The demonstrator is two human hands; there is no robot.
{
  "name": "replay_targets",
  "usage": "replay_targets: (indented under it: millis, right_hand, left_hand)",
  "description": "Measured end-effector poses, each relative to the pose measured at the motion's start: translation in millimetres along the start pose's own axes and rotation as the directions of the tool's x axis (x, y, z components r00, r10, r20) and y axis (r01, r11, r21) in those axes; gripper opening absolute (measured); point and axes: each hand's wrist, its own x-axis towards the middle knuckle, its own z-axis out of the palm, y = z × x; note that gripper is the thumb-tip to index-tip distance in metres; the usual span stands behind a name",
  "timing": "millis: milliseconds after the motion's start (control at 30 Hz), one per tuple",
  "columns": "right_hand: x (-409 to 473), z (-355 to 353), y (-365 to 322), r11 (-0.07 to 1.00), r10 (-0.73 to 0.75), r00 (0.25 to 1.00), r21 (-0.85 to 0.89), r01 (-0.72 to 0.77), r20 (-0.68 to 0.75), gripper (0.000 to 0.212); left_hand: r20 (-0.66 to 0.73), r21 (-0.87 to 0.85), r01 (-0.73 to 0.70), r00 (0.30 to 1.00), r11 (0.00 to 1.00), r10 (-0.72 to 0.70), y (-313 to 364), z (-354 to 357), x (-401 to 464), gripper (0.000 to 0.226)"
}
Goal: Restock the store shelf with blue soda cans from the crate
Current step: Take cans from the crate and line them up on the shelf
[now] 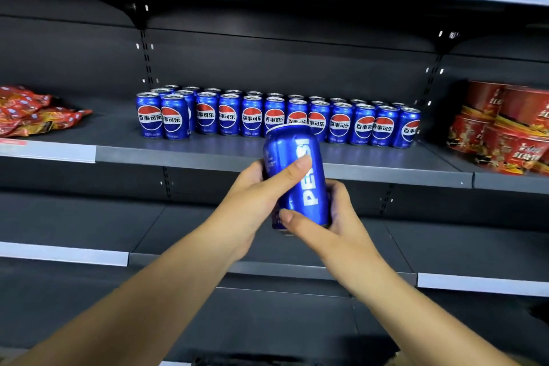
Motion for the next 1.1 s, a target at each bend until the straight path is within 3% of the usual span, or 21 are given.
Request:
replay_targets:
  millis: [67,200,267,367,467,600,667,800,867,933,1000,1100]
  right_hand:
    - [-1.2,2.1,-0.1,0.999,0.002,1.0,-0.039,-0.002,-0.015,0.053]
    - [-3.1,-0.9,-1.4,0.996,0.012,1.0,-0.088,-0.013,-0.003,0.059]
    - [-5.2,-6.1,-4.2,0.997,0.029,0.999,-0.075,-0.026,0.042,0.059]
    - [-10.6,-7.9,-6.5,0.988,0.074,0.981,0.119,-0.096,0.179,0.064]
    - [-14.5,-6.6,-3.6,0.904,0.072,0.936,0.373,-0.207,0.344,0.08]
    - [-15.6,-9.6,-4.4,0.847,0.033,0.949,0.495,-0.194,0.315,0.071]
    - [-15.6,-11.5,-5.9,0.868,0.04,0.967,0.471,-0.158,0.25,0.064]
    - [-15.9,-12.8,-14.1,0.948,0.038,0.991,0.31,-0.077,0.128,0.056]
    - [-15.7,-11.9,-15.0,0.968,0.014,0.999,0.251,-0.026,0.051,0.049]
    - [-15.2,-11.4,-10.8,0.997,-0.058,0.997,0.057,0.06,-0.046,0.049]
    - [-16.8,-12.4,-6.7,0.989,-0.11,0.991,-0.104,0.102,-0.079,0.051]
    - [-17.9,-18.1,-0.1,0.981,-0.118,0.991,-0.162,0.106,-0.068,0.056]
  left_hand:
    - [-0.036,0.031,0.007,0.999,1.0,-0.006,2.1,4.8,-2.8,0.056]
    - [-0.106,0.033,-0.014,0.994,0.999,0.017,1.0,5.5,-4.2,0.028]
    - [-0.123,0.012,-0.042,0.992,0.999,0.043,0.3,3.7,-5.3,0.033]
    - [-0.096,-0.03,-0.035,0.995,0.999,0.032,1.2,4.9,-8.0,0.041]
    - [-0.109,-0.125,0.021,0.993,0.992,-0.034,-0.5,7.4,-8.5,0.066]
    - [-0.058,-0.131,0.049,0.997,0.99,-0.057,-3.1,9.1,-7.7,0.077]
    - [-0.035,-0.108,0.053,0.998,0.993,-0.057,-2.1,13.2,-8.7,0.079]
    - [-0.041,0.015,-0.058,0.997,0.998,0.058,3.5,26.0,-12.6,0.052]
    - [-0.104,0.051,-0.11,0.988,0.993,0.115,4.9,32.4,-12.5,0.063]
    - [-0.182,0.021,-0.148,0.972,0.989,0.149,5.7,38.5,-10.3,0.069]
    - [-0.221,-0.007,-0.142,0.966,0.99,0.137,5.0,43.6,-8.1,0.07]
    - [-0.243,0.052,-0.164,0.955,0.985,0.172,0.8,47.3,-6.0,0.061]
